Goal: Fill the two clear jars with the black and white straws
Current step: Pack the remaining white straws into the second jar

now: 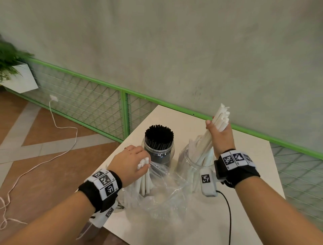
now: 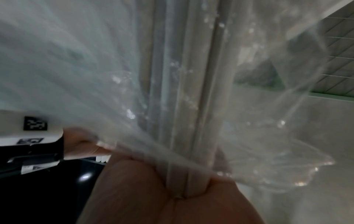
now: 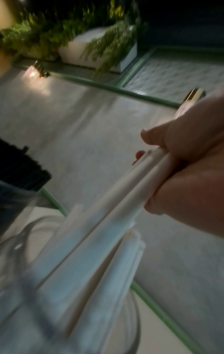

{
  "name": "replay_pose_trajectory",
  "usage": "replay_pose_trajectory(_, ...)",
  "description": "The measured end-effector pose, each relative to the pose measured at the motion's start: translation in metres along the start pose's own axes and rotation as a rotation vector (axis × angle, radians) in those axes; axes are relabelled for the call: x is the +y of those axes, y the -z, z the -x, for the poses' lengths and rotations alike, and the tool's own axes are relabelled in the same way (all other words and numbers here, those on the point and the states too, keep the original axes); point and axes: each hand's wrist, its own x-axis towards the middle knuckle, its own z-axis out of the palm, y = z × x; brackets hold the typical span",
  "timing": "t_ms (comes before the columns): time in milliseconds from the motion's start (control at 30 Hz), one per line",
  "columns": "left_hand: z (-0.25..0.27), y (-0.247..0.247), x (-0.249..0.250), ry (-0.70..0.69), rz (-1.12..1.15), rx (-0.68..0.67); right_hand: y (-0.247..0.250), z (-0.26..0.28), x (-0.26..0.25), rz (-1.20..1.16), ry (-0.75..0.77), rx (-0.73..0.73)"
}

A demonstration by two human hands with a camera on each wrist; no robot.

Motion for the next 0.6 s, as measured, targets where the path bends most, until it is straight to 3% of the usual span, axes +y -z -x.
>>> replay_pose_trajectory(267,-0.003,-0.001,-0.003,0.013,0.009,-0.011,-0.01,0.018,0.062,0.201,-0.228,-0.133)
replay_pose_trajectory(600,-0.007,0.0,-0.005,0.032,0.009,-0.037,-0.018,0.013,0.058,0.247,-0.108,-0.085)
